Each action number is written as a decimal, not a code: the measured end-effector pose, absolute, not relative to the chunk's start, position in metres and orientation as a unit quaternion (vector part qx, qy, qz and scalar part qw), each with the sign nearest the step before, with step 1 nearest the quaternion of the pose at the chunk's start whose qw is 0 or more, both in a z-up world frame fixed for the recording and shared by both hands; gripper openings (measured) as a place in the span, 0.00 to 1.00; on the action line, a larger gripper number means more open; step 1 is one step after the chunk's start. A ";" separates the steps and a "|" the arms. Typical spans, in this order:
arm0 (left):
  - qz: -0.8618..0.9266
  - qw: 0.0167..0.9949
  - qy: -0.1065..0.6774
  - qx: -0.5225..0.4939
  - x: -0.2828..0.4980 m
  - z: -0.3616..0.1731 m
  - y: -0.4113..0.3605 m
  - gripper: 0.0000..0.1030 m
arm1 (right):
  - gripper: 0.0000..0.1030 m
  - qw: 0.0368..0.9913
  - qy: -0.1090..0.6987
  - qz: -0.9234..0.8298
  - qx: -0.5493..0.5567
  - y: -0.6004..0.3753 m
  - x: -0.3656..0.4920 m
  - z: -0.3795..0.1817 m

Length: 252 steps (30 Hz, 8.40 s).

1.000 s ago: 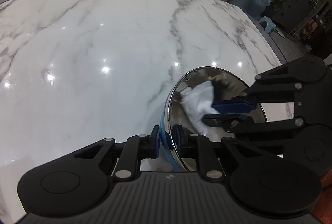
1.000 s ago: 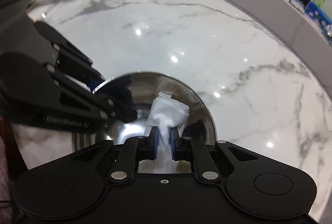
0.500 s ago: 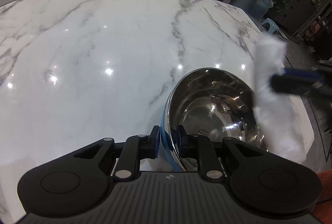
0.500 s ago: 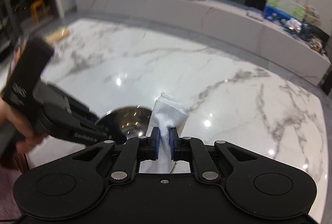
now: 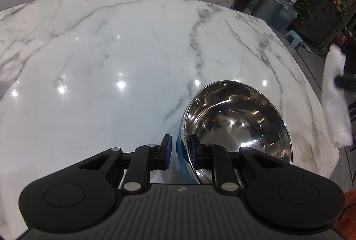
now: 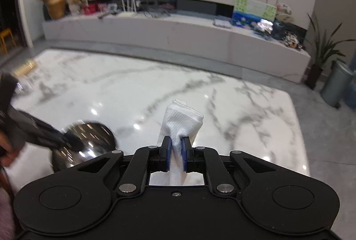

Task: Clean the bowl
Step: 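Lift the white cloth out of the bowl with the right gripper, then wipe the bowl's blue outer side with the cloth in the right gripper, then keep wiping the bowl's outer side with the cloth in the right gripper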

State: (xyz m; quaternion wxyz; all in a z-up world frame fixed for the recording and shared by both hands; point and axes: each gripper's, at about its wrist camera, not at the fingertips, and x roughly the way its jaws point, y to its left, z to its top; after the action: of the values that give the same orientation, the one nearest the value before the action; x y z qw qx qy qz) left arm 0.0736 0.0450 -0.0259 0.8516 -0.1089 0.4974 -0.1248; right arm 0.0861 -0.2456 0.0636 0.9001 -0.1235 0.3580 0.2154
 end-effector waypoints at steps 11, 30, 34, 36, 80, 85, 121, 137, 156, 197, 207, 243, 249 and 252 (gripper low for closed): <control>-0.125 0.854 0.494 -0.106 0.071 -0.028 0.043 0.16 | 0.08 0.868 0.436 0.219 -0.095 -0.242 0.103 -0.021; -0.116 0.860 0.488 -0.098 0.059 -0.028 0.038 0.18 | 0.28 0.894 0.384 0.218 -0.081 -0.234 0.063 -0.034; -0.113 0.860 0.487 -0.102 0.058 -0.028 0.039 0.19 | 0.28 0.898 0.364 0.224 -0.103 -0.227 0.046 -0.033; -0.112 0.860 0.487 -0.103 0.057 -0.028 0.038 0.19 | 0.28 0.897 0.366 0.215 -0.126 -0.223 0.045 -0.037; -0.109 0.886 0.444 -0.082 0.046 -0.017 0.031 0.14 | 0.15 0.719 0.452 0.407 0.335 -0.302 0.134 -0.055; -0.112 0.885 0.444 -0.084 0.047 -0.021 0.031 0.14 | 0.15 0.715 0.459 0.427 0.309 -0.299 0.131 -0.059; -0.110 0.871 0.464 -0.117 0.063 -0.031 0.035 0.14 | 0.15 0.745 0.424 0.435 0.276 -0.306 0.123 -0.044; -0.098 0.868 0.474 -0.112 0.054 -0.029 0.025 0.24 | 0.15 0.754 0.485 0.408 0.171 -0.276 0.116 -0.066; -0.106 0.861 0.488 -0.097 0.051 -0.032 0.017 0.29 | 0.29 0.857 0.409 0.314 0.010 -0.266 0.100 -0.039; -0.098 0.870 0.472 -0.106 0.052 -0.031 0.024 0.16 | 0.11 0.879 0.328 0.343 0.048 -0.271 0.087 -0.017; -0.094 0.872 0.468 -0.106 0.052 -0.031 0.024 0.16 | 0.11 0.847 0.333 0.413 -0.023 -0.256 0.074 -0.015; -0.098 0.883 0.451 -0.090 0.055 -0.031 0.028 0.18 | 0.11 0.847 0.321 0.419 -0.064 -0.243 0.067 -0.020; -0.116 0.882 0.452 -0.064 0.054 -0.029 0.025 0.18 | 0.12 0.825 0.340 0.441 -0.093 -0.239 0.055 -0.022; -0.128 0.880 0.454 -0.061 0.052 -0.028 0.025 0.17 | 0.12 0.815 0.351 0.451 -0.097 -0.241 0.052 -0.024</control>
State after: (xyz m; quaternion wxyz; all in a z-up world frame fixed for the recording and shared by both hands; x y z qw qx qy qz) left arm 0.0517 0.0254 -0.0281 0.8798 -0.0612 0.4538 -0.1277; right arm 0.0523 -0.2407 -0.0242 0.8148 -0.0967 0.3509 0.4512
